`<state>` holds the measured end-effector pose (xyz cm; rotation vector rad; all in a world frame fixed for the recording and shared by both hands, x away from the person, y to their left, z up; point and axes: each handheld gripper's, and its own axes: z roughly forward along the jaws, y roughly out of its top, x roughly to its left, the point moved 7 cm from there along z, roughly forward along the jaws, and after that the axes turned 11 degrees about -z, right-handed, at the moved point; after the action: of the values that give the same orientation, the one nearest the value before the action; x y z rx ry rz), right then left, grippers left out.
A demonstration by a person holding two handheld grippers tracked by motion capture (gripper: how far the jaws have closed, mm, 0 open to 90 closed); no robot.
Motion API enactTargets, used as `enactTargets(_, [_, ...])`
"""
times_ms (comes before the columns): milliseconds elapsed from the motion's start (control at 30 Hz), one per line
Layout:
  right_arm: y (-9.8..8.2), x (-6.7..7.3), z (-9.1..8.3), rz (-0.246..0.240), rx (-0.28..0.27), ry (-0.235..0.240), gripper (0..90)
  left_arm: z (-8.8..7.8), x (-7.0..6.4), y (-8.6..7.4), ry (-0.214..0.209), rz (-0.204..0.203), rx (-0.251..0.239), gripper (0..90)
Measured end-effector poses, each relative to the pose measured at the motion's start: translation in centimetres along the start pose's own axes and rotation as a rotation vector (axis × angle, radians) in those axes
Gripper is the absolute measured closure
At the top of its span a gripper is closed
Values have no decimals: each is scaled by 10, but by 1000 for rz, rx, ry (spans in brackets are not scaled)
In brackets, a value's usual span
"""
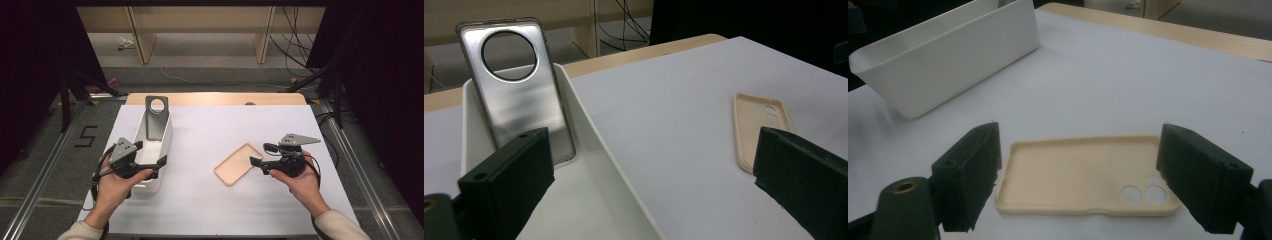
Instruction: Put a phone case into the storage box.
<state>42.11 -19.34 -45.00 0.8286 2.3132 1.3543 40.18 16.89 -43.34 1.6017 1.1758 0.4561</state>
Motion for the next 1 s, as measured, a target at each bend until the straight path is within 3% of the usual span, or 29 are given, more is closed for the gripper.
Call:
enactTargets(333, [1, 1, -1, -7, 0, -2, 192, 2, -3, -1, -9, -8, 3, 27])
enactTargets(467, [0, 4, 3, -26, 18, 16, 235, 3, -5, -3, -15, -8, 5, 32])
enactTargets(533, [0, 5, 4, -32, 27, 15, 301, 3, -5, -3, -14, -11, 8, 36])
enactTargets(600, [0, 6, 5, -38, 38, -7, 432, 4, -5, -4, -10, -10, 12, 40])
enactTargets(833, [-5, 19, 19, -104, 176, 3, 821, 3, -7, -2, -1, -7, 6, 51])
enactTargets(900, [-8, 24, 26, -103, 237, 19, 895, 3, -8, -2, -2, -2, 4, 55])
enactTargets(1000, [-13, 31, 36, -105, 314, 42, 900, 3, -9, -3, -7, -1, 8, 58])
